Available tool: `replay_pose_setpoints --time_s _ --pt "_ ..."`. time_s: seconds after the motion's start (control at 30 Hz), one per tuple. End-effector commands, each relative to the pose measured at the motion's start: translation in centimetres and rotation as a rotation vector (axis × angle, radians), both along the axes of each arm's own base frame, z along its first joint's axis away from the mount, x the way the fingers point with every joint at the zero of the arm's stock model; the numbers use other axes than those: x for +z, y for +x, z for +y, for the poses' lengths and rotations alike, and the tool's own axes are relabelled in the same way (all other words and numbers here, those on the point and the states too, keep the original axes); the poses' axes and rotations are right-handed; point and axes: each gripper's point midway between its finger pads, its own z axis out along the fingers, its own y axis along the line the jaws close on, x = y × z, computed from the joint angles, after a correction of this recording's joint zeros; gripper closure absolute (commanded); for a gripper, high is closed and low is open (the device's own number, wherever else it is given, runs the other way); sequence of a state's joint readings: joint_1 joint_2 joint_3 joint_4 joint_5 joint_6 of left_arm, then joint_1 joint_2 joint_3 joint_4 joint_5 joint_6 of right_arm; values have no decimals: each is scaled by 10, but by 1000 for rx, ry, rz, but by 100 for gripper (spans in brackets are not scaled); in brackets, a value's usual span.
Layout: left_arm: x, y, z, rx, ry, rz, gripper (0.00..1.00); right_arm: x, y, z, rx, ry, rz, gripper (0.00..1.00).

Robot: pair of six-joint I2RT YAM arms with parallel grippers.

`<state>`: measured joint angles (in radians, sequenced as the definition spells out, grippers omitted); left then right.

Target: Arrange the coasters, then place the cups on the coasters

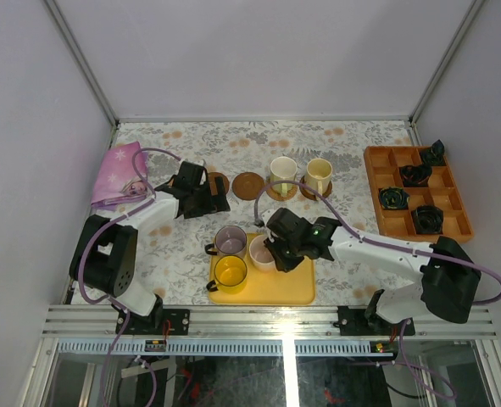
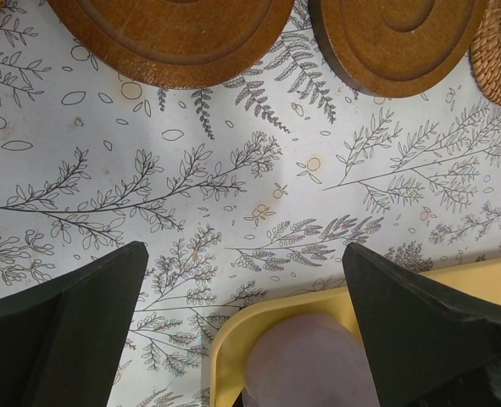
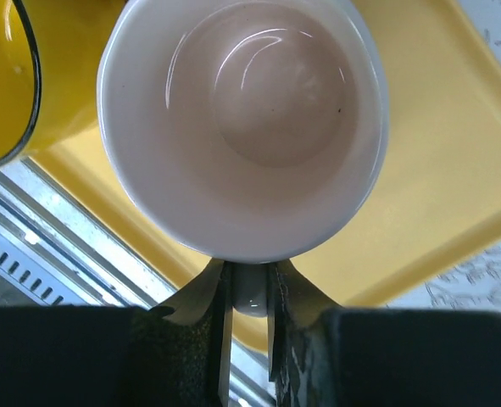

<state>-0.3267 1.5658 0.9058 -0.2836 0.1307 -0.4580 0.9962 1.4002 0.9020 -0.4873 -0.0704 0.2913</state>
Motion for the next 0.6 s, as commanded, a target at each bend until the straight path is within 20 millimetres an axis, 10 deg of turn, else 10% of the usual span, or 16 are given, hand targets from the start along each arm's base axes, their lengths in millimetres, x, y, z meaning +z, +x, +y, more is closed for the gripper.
replay_pose_setpoints --time_s 0.0,0.3,0.57 --pt "4 2 -2 5 -9 -22 0 64 25 10 -50 66 -176 100" --pt "10 4 1 16 0 -43 0 123 84 23 -260 64 -386 100" --pt "15 7 9 53 29 -70 0 154 159 73 -456 76 -533 100"
